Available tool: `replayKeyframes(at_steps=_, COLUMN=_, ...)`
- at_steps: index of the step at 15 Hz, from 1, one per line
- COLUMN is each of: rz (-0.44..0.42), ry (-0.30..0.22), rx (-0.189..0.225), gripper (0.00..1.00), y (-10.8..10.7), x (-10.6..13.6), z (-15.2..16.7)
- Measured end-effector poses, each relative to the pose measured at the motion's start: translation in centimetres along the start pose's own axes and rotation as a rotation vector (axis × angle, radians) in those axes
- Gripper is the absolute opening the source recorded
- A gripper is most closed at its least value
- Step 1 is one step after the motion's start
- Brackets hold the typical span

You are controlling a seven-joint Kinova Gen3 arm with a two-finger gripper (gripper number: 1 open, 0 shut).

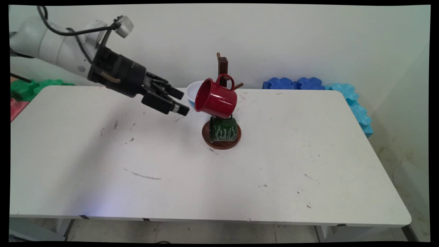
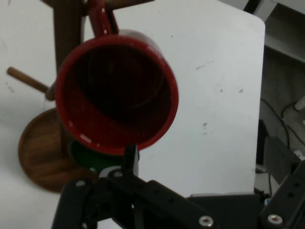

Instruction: Pick up the red mug from the rack

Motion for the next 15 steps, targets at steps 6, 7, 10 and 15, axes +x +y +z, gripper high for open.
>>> replayKeyframes(at_steps=6, rz=-0.027, ry=0.018, rx=-0.003, gripper=1.0, y=1.0, x=1.0, z=2.4)
replayKeyframes(at_steps=7, rz=-0.031, ry=0.019, rx=-0.002, gripper=1.0, y=1.1, x=1.2, z=2.8)
replayKeyframes(at_steps=10, rz=-0.041, ry=0.021, rx=0.004, gripper=1.0, y=1.3, x=1.5, z=4.1)
replayKeyframes(at_steps=15, rz=-0.053, ry=0.023, rx=0.012, gripper=1.0, y=1.4, x=1.7, z=6.0)
